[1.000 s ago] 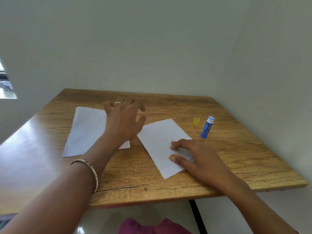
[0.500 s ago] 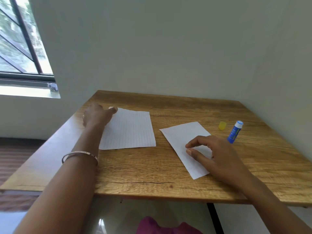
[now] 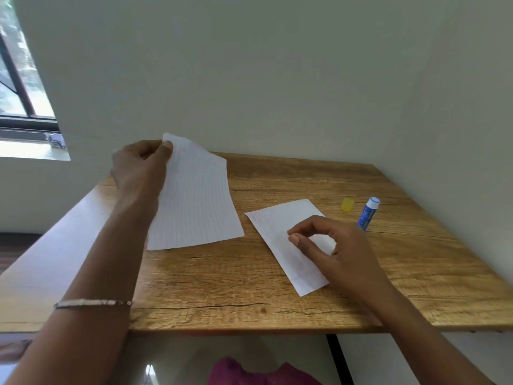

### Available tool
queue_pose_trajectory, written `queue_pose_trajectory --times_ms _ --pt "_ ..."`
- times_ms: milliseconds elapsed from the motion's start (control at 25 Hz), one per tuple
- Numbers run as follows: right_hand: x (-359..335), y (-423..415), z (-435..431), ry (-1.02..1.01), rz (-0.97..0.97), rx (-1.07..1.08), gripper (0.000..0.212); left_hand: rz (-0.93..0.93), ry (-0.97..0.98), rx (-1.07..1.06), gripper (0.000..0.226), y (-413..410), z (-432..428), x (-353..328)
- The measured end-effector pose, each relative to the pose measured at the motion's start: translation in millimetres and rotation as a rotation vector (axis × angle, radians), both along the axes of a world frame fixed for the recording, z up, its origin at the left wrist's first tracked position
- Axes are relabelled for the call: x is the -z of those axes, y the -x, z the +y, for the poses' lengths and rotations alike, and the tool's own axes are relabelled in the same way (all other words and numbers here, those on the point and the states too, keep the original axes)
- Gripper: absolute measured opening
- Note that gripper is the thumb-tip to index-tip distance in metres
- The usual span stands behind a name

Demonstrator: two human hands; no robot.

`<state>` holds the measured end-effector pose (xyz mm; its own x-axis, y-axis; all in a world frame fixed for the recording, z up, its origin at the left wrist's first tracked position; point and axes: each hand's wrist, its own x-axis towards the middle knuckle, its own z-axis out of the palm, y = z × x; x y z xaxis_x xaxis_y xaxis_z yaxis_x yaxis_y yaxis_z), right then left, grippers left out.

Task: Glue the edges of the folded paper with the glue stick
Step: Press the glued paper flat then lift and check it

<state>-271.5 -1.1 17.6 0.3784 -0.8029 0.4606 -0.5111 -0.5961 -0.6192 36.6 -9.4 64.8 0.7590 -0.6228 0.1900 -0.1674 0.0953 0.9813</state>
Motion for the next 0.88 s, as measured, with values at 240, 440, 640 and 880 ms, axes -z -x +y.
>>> queue_pose_trajectory --times_ms 240,440,640,880 --pt "-29 -4 -9 -0.309 -0.334 -0.029 0.038 0.173 0.237 0.370 0.015 61 30 -49" --pt "-58 -3 -31 -0.632 -0.544 -0.158 0.052 0.375 0.293 0.547 0.017 104 32 -71" --pt "-83 37 -40 -0.640 -0.633 -0.034 0.043 0.419 0.143 0.592 0.013 111 21 -52" --pt "-67 73 -57 -0.682 -0.354 0.120 0.048 -0.096 -0.372 0.681 0.014 71 -22 -4"
